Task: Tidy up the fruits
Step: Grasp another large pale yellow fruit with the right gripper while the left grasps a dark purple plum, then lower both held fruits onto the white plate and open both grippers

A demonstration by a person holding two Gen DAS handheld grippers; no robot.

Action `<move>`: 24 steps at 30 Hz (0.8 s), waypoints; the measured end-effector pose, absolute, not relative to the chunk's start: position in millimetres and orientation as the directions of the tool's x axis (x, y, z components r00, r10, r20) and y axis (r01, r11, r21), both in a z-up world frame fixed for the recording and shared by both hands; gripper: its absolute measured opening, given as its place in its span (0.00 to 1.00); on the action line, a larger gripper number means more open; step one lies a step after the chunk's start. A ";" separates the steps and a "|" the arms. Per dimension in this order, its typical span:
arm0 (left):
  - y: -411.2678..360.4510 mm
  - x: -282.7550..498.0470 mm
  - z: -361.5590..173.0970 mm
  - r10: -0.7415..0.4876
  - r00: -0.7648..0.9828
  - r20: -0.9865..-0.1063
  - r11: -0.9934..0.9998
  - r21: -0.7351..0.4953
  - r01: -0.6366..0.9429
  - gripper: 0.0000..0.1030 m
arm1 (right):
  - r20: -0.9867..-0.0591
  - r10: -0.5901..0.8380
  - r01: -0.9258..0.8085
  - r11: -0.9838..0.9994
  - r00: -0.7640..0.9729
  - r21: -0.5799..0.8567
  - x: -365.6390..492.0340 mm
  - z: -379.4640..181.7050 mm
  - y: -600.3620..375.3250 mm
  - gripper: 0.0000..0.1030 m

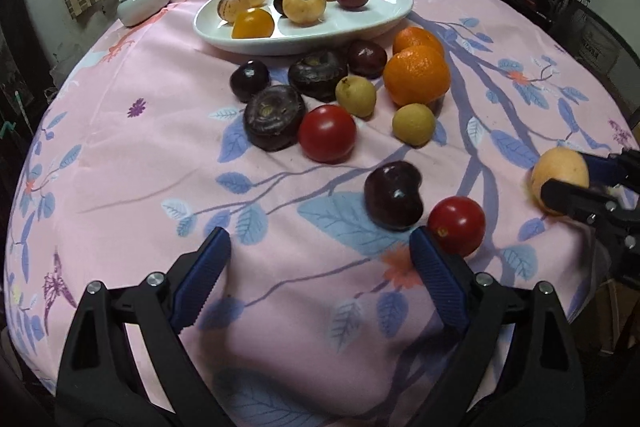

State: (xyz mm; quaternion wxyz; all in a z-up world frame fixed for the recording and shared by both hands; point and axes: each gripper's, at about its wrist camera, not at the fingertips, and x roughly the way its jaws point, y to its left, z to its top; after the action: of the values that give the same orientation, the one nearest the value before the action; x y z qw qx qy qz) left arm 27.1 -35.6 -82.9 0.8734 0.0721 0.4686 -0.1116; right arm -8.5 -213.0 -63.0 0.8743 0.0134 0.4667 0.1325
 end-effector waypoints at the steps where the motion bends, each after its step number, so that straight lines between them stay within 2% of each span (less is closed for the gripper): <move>1: -38.1 29.8 -82.4 -0.165 0.531 -0.831 0.961 -0.014 0.277 0.89 | -0.815 0.244 -0.218 0.965 0.526 0.149 -6.9 -64.6 -212.8 0.44; 3: -46.2 34.2 -82.1 -0.218 0.526 -0.822 0.950 -0.055 0.308 0.88 | -0.818 0.244 -0.217 0.965 0.522 0.149 -4.9 -66.5 -212.2 0.44; 6: -57.5 35.0 -85.0 -0.221 0.530 -0.819 0.946 -0.046 0.322 0.77 | -0.823 0.234 -0.219 0.966 0.518 0.137 -5.4 -66.9 -211.1 0.44; 7: -59.3 32.9 -84.7 -0.215 0.541 -0.813 0.946 -0.036 0.321 0.69 | -0.827 0.227 -0.219 0.967 0.515 0.130 -5.7 -67.6 -210.7 0.45; 8: -60.4 31.0 -83.9 -0.214 0.546 -0.810 0.945 -0.031 0.324 0.55 | -0.830 0.222 -0.219 0.968 0.511 0.124 -6.0 -68.8 -210.4 0.45; 9: -59.7 28.5 -82.8 -0.217 0.550 -0.806 0.945 -0.032 0.327 0.47 | -0.833 0.215 -0.218 0.969 0.510 0.116 -6.6 -69.6 -210.0 0.45; 10: -59.7 28.4 -81.7 -0.219 0.553 -0.804 0.945 -0.034 0.325 0.35 | -0.834 0.211 -0.218 0.970 0.510 0.111 -7.3 -70.0 -209.6 0.45; 11: -57.8 28.2 -80.7 -0.231 0.551 -0.802 0.944 -0.048 0.326 0.29 | -0.834 0.206 -0.218 0.970 0.512 0.106 -7.8 -70.3 -209.1 0.45; 16: -48.9 25.5 -75.6 -0.281 0.537 -0.796 0.940 -0.115 0.322 0.28 | -0.826 0.199 -0.218 0.971 0.527 0.095 -9.9 -70.7 -207.8 0.45; 24: -33.0 16.1 -50.0 -0.295 0.589 -0.752 0.942 -0.125 0.312 0.28 | -0.796 0.230 -0.214 0.968 0.559 0.129 -10.3 -52.7 -210.0 0.45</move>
State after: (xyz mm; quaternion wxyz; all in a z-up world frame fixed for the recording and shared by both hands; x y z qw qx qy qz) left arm 16.1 -33.0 -50.0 0.8914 0.0104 0.4198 -0.1703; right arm -10.3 -210.0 -52.7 0.8829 0.0088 0.4523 0.1257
